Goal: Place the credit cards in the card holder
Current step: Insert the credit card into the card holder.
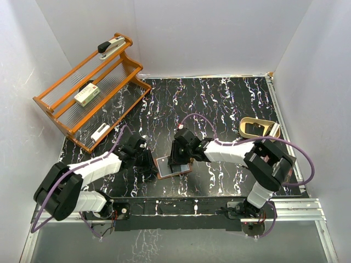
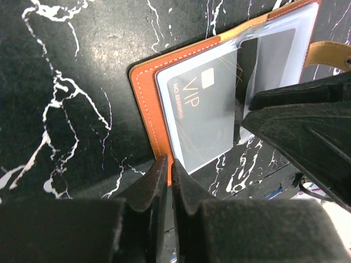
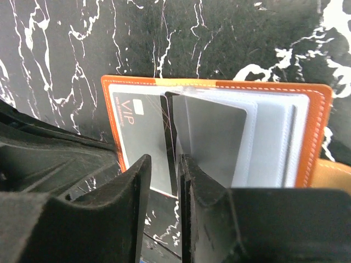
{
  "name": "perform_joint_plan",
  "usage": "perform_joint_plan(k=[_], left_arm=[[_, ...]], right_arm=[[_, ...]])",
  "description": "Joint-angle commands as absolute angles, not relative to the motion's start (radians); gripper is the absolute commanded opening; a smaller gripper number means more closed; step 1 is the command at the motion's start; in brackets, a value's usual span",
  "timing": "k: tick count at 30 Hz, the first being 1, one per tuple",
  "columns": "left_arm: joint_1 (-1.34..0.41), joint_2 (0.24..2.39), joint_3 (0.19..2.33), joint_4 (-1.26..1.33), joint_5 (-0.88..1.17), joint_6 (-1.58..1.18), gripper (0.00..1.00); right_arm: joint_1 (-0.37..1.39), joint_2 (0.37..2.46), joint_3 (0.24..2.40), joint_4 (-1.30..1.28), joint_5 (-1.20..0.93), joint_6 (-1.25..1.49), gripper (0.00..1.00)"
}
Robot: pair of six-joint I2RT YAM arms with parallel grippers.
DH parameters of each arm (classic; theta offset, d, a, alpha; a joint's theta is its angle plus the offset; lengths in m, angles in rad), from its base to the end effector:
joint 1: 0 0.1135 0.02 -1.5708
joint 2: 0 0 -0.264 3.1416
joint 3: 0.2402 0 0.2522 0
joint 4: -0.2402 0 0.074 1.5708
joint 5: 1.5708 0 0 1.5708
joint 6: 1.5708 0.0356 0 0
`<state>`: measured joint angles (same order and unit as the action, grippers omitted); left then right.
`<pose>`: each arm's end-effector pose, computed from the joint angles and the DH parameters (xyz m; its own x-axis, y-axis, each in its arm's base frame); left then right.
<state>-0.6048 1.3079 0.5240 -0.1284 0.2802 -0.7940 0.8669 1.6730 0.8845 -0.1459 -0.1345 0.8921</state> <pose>0.1864 -0.1408 0.1524 -0.9451 -0.1799 -0.2730 0.0166 0.8074 -0.5897 0.2081 0.2525 0.1568 -0.9549 0.0671 -0.2891 -0.1015 0.8417 0.5303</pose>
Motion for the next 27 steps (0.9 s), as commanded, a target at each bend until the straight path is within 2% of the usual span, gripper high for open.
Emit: perform_joint_plan(k=[1, 11, 17, 21, 27], left_arm=[[-0.604, 1.219, 0.563, -0.211, 0.247, -0.813, 0.1], [-0.604, 1.215, 0.605, -0.264, 0.196, -0.831, 0.41], [-0.604, 1.251, 0.592, -0.259, 0.161, -0.837, 0.54], [-0.605, 1.265, 0.581, -0.235, 0.163, -0.842, 0.59], [-0.604, 1.297, 0.567, -0.199, 0.186, -0.856, 0.6]], right_arm=[[0.877, 1.565, 0.981, -0.358, 0.002, 0.77, 0.27], [0.871, 1.457, 1.065, -0.589, 0.278, 0.627, 0.48], [0.846, 1.496, 1.052, -0.6, 0.304, 0.576, 0.56], [0.838, 1.537, 1.034, -0.577, 0.284, 0.557, 0.58], [0.83, 1.593, 1.009, -0.552, 0.285, 0.545, 0.56]])
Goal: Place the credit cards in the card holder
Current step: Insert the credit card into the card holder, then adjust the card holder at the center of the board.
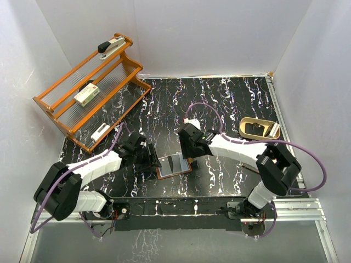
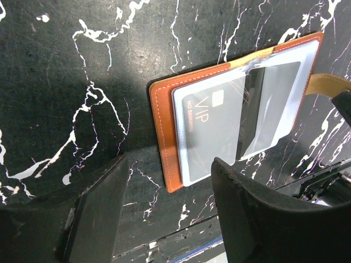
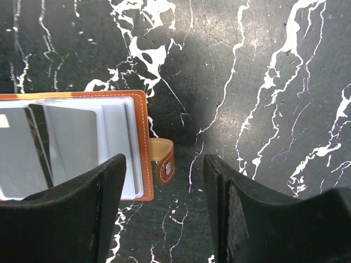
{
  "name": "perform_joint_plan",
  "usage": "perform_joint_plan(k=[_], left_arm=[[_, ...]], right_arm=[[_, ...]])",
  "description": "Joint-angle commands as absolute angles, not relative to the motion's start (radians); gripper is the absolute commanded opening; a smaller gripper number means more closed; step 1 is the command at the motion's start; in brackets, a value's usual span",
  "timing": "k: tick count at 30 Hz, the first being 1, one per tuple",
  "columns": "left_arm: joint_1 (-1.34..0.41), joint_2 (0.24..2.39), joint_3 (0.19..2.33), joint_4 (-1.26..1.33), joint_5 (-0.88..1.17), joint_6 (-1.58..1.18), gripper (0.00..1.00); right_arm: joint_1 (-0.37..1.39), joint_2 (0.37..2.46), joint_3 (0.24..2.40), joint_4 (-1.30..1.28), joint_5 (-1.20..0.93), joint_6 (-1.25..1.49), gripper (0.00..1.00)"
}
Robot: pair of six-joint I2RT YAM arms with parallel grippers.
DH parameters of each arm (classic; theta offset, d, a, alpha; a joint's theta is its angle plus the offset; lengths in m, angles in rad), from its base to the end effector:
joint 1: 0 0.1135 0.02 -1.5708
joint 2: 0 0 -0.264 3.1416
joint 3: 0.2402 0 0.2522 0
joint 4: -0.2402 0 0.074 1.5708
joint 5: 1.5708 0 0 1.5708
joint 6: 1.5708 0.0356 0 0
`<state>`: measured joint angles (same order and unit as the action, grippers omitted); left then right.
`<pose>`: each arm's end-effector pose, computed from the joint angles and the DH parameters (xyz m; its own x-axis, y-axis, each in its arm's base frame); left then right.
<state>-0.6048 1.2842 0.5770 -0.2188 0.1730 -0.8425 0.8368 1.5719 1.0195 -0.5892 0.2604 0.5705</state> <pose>0.1908 -0.1393 0.1660 -0.9191 -0.2584 -0.2974 -0.0612 0.8394 -0.5401 0.2114 0.2206 0.2015 -0.8613 -0.1757 -0.4767 -0.2145 0.9763 0.0277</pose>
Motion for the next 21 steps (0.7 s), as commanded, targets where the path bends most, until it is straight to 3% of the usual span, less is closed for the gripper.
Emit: perform_joint_plan(k=[1, 5, 11, 17, 21], left_arm=[[-0.605, 1.301, 0.565, -0.191, 0.189, -0.858, 0.6], [-0.604, 1.318, 0.564, -0.156, 0.216, -0.876, 0.58], [-0.604, 1.321, 0.589, -0.079, 0.336, -0.917, 0.45], [-0.604, 1.272, 0.606, -0.016, 0.418, -0.954, 0.34], [-0.604, 1.243, 0.608, 0.006, 0.447, -0.973, 0.34]], right_arm=[[0.83, 1.601, 1.003, -0.542, 0.281, 0.543, 0.55], [0.827, 1.646, 0.991, -0.513, 0.253, 0.537, 0.45], [0.827, 1.643, 0.95, -0.475, 0.205, 0.562, 0.15], [0.828, 1.604, 0.893, -0.438, 0.153, 0.6, 0.08], [0.828, 1.578, 0.873, -0.437, 0.143, 0.624, 0.05]])
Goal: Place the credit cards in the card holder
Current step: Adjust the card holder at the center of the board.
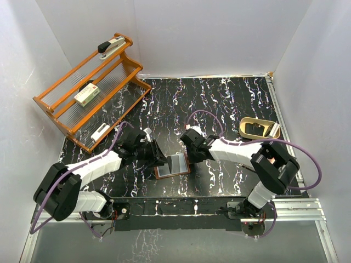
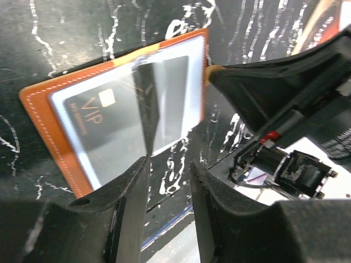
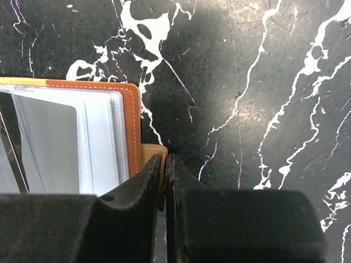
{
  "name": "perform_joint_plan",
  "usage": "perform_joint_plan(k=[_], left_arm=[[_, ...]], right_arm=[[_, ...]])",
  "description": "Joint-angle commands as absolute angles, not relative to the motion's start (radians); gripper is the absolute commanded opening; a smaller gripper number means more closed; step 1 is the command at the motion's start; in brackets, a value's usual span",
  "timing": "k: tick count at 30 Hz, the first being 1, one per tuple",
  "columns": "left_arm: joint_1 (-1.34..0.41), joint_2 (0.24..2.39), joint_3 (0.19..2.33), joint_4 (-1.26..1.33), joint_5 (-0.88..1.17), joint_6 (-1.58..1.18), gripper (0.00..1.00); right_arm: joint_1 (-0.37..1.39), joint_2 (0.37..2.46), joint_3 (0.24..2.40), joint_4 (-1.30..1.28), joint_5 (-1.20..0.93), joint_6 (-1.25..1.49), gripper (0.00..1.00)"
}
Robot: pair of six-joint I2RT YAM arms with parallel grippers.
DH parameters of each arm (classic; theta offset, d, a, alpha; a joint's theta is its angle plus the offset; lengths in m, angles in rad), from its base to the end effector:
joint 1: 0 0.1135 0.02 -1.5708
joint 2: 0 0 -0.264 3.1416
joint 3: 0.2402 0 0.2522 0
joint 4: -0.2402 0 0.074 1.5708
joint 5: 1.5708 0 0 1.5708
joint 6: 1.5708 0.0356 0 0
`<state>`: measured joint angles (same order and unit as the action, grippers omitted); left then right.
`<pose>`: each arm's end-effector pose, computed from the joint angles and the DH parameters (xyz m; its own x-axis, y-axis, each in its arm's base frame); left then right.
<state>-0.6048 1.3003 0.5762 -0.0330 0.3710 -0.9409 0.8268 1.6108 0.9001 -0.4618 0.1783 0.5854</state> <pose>0.1988 -0.1531 0.1770 -0.9362 -0.2684 -0.2269 -0.0167 0.6789 -0.7340 0.2062 0.2147 0.1625 -0.8946 -0.1690 -0.4136 -0.2198 0.9724 0.0780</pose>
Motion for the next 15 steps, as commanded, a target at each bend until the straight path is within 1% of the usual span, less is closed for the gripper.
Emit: perform_joint_plan(k=[1, 3, 4, 8, 11, 12, 15], left_arm=[[-0.604, 1.235, 0.611, -0.003, 0.447, -0.972, 0.34], [-0.605, 1.217, 0.622, -0.049, 0.423, -0.955, 0.34], [-0.605, 1.208, 0.631, -0.09, 0.396, -0.938, 0.35], [-0.604, 1.187, 0.663, -0.255, 0.273, -0.869, 0.45], [-0.604, 1.193, 0.663, -0.304, 0.231, -0.835, 0.48], [-0.603, 1.197, 0.659, -0.309, 0.226, -0.83, 0.47], [-0.603, 1.215, 0.652, -0.3, 0.232, -0.822, 0.4]], right_arm=[[0.828, 1.573, 0.872, -0.44, 0.142, 0.629, 0.04], [0.828, 1.561, 0.87, -0.449, 0.147, 0.636, 0.0], [0.828, 1.556, 0.869, -0.458, 0.154, 0.64, 0.0], [0.828, 1.533, 0.869, -0.502, 0.177, 0.653, 0.01], [0.828, 1.507, 0.902, -0.566, 0.202, 0.672, 0.21], [0.828, 1.489, 0.914, -0.578, 0.203, 0.676, 0.25], [0.828, 1.44, 0.958, -0.593, 0.188, 0.693, 0.29]])
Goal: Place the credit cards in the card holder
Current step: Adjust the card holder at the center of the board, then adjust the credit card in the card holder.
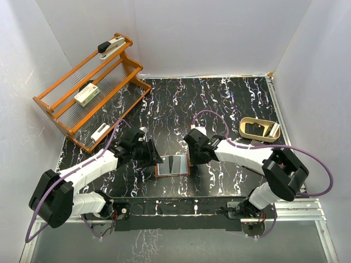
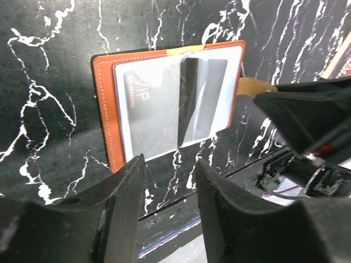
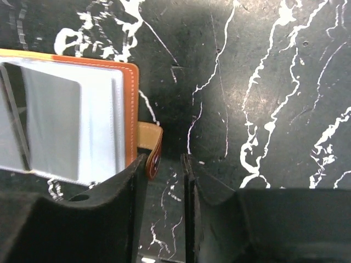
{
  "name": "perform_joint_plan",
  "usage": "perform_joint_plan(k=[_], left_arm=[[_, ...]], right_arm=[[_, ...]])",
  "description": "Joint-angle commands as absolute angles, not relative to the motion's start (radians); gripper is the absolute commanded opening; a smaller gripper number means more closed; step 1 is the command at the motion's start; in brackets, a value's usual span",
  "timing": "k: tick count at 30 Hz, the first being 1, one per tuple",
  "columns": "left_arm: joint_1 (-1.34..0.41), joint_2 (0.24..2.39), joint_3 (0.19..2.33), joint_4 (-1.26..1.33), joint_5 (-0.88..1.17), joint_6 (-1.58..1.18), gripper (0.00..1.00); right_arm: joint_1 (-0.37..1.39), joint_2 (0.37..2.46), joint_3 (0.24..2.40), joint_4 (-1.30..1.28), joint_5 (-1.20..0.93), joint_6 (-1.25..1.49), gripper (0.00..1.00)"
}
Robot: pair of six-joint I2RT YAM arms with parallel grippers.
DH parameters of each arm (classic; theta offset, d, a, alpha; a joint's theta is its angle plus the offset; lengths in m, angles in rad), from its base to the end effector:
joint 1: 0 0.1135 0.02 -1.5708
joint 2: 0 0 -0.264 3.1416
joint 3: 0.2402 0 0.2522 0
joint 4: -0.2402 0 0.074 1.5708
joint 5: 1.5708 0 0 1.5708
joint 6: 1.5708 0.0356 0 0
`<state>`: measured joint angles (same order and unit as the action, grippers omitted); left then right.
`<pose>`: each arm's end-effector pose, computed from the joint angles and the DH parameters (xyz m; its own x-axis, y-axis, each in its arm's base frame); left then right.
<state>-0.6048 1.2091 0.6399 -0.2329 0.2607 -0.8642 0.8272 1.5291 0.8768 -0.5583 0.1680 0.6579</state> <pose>0.1927 -0.1444 0.2010 -0.9139 -0.2617 -0.3104 0.0027 0.7607 -0.6490 0.1929 0.2010 0.1742 -0.9206 -0.1104 -0.3746 -0.1553 0.9836 0.0917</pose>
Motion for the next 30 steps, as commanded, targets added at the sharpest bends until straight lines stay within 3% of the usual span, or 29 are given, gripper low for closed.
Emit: perform_joint_plan(k=[1, 8, 16, 21, 24, 30], left_arm=[[-0.602, 1.221, 0.652, -0.29, 0.241, -0.825, 0.37], [-0.601, 1.291, 0.646, -0.099, 0.382, -0.869, 0.25], [-0.591, 1.44, 0.716, -0.146, 0.33, -0.802, 0.1], [-0.583, 1.466, 0.679, -0.137, 0.32, -0.825, 0.05], [-0.573, 1.409, 0.646, -0.159, 0.295, -0.85, 0.05], [-0.565, 1.39, 0.599, -0.156, 0.289, -0.863, 0.05]], right_arm=[[0.828, 1.431, 0.971, -0.59, 0.175, 0.697, 0.3], [0.837, 1.426, 0.956, -0.426, 0.054, 0.766, 0.36], [0.865, 1.53, 0.946, -0.337, 0.042, 0.803, 0.44], [0.893, 1.566, 0.962, -0.326, 0.046, 0.806, 0.44], [0.94, 1.633, 1.054, -0.438, 0.15, 0.792, 0.54], [0.981, 1.712, 1.145, -0.558, 0.259, 0.779, 0.57]])
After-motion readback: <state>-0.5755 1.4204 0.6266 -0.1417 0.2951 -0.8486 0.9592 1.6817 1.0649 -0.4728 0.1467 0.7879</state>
